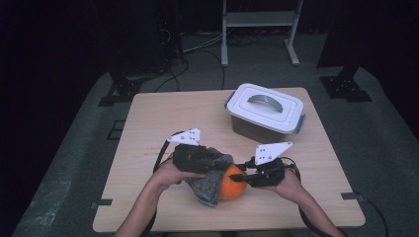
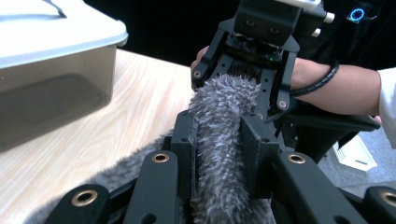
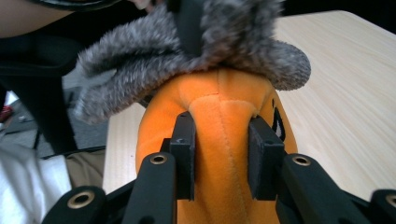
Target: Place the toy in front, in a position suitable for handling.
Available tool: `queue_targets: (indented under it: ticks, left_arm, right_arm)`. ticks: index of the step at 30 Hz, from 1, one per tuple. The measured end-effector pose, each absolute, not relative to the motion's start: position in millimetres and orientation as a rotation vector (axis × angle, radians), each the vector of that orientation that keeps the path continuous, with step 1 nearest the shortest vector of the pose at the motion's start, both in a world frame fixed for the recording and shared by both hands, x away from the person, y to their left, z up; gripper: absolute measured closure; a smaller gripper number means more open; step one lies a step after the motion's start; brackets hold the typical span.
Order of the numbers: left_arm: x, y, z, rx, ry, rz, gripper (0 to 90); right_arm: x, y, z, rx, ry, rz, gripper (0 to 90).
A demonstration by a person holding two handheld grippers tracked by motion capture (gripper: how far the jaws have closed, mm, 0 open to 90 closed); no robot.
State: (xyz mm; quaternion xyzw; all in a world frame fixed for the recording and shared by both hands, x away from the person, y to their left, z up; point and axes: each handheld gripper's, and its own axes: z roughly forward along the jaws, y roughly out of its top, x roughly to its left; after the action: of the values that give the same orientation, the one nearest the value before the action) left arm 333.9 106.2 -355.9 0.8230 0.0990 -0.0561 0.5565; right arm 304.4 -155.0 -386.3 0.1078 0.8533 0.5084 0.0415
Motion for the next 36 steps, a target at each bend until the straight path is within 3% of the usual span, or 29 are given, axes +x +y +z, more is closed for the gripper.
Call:
queue_targets:
  ticks: [4,11,20,26,36]
  left_arm:
    - [335.2,104.9,-375.9,2.021,0.278,-0.136,69.6]
    - [339.1,106.7,-389.4,2.012,0.316,-0.144,69.6]
    - [340.3,105.1,-399.5,2.025,0.339,-0.138,69.0]
    - [341.5,98.9,-401.4,2.037,0.346,-0.138,69.0]
    - [339.7,92.8,-400.0,2.039,0.343,-0.140,69.0]
  right_arm:
    - [305.0,-149.1,-400.7,0.214,2.667,1.449,64.5]
    - [309.1,-169.7,-408.3,0.208,2.661,1.465,61.6]
    - [315.8,-207.7,-421.1,0.367,2.655,1.506,54.2]
    - [307.0,-209.4,-413.8,0.387,2.642,1.483,40.2]
    - [298.7,-194.1,-394.0,0.349,2.621,1.481,35.3]
